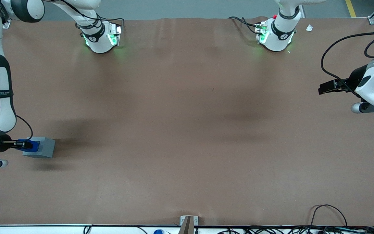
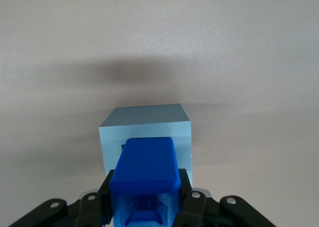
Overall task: Insert blue part into gray base with right arm
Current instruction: 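Lower the blue block into the gray base opening and release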
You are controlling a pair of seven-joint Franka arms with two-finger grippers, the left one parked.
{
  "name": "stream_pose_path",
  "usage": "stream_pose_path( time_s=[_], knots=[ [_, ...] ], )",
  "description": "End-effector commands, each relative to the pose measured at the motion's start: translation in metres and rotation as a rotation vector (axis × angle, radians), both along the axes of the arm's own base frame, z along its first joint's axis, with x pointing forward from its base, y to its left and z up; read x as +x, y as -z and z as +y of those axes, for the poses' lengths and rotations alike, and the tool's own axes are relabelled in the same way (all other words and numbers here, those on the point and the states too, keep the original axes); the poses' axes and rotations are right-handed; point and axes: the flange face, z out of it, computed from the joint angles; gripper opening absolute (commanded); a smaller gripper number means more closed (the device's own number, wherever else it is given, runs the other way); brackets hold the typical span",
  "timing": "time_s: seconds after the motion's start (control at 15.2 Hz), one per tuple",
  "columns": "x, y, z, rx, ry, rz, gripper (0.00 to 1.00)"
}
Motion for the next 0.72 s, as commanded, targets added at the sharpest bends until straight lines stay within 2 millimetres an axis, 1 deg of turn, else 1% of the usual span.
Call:
stream_pose_path(
  time_s=[0.0,0.4,0.66],
  knots=[
    [0.006,0.0016,0.0016,0.006,-0.004,0.001,0.0],
    [0.0066,0.0058,0.0084,0.025,0.002,0.01,0.0],
    [0.0035,0.0039,0.0052,0.032,0.006,0.024,0.0]
  ],
)
